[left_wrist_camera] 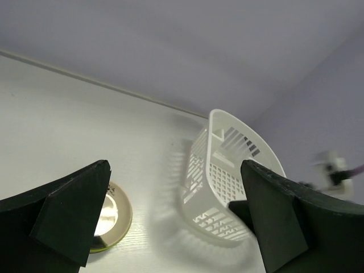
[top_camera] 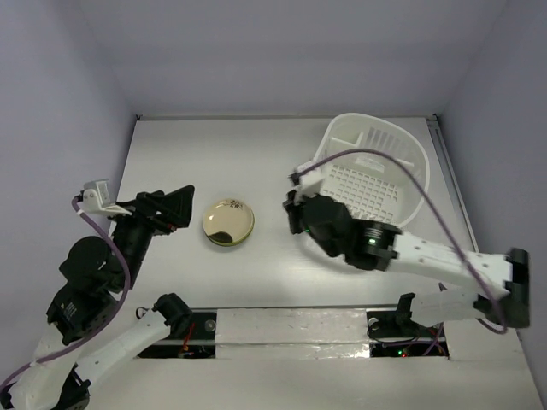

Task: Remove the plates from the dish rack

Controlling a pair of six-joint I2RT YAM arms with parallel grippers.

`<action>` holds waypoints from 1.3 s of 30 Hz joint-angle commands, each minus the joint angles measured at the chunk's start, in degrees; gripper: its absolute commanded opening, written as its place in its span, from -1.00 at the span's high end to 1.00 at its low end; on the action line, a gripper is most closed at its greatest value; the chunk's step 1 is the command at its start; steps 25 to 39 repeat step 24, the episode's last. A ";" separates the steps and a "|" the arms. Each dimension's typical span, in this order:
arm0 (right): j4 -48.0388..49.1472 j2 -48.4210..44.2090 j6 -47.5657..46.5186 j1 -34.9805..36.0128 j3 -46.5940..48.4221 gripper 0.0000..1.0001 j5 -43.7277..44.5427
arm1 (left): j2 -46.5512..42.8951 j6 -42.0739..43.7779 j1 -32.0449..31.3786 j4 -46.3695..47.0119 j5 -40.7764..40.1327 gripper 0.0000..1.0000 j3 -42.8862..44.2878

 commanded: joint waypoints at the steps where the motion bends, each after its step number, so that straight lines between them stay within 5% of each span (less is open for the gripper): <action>1: 6.57 -15.15 6.41 -0.30 -3.91 1.00 12.25 | 3.25 -0.33 0.07 5.39 5.84 -0.98 -1.25; 11: 8.24 -50.14 11.97 -0.83 -15.44 1.00 29.68 | 3.96 -0.33 0.07 9.00 7.44 -0.98 -1.87; 15: 5.62 -55.52 13.28 -0.83 -16.95 0.28 31.43 | 2.46 0.11 0.07 10.50 5.95 -0.98 -2.75; 16: 4.99 -55.87 13.81 -0.83 -16.69 -0.18 32.31 | 2.11 0.11 0.07 10.94 5.69 -0.98 -3.01; 19: 2.88 -55.88 14.78 -0.83 -16.33 -0.53 34.42 | 2.64 -0.24 0.07 11.20 5.24 -0.98 -3.98; 39: 4.55 -54.04 13.20 -0.83 -16.51 -0.61 34.86 | 3.96 -0.33 0.07 11.11 4.89 -0.98 -4.07</action>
